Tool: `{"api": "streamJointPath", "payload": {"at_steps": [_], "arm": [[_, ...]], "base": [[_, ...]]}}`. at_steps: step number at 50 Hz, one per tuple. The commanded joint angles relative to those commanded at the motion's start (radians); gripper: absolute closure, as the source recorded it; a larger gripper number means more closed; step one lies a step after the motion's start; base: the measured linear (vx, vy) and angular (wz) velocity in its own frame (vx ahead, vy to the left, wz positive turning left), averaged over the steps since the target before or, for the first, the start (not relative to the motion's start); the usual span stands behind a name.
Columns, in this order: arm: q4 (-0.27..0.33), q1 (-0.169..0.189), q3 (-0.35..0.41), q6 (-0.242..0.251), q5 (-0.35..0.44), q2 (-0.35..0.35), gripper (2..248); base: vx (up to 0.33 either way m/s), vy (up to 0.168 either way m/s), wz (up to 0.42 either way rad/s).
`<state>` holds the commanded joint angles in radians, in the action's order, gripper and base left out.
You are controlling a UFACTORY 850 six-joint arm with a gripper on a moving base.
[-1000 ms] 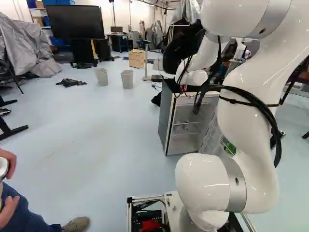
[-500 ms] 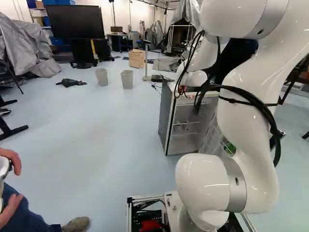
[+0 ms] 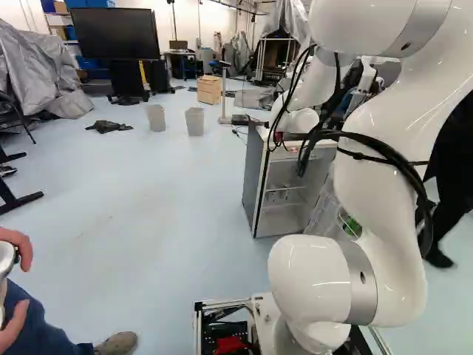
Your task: Grab a drink from the fridge
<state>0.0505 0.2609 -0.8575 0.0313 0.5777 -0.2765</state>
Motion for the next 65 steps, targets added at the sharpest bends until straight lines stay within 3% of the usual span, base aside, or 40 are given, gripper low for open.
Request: {"api": "streamJointPath", "payload": {"at_steps": [24, 49, 65], "arm": [[0.000, 0.059, 0.078, 0.000, 0.000, 0.068, 3], [-0.003, 0.134, 0.066, 0.000, -0.001, 0.057, 3], [-0.128, 0.177, 0.032, 0.000, -0.059, 0.027, 3]], "base": [[0.000, 0.000, 0.000], [0.000, 0.000, 0.000], [0.000, 0.000, 0.000]]}}
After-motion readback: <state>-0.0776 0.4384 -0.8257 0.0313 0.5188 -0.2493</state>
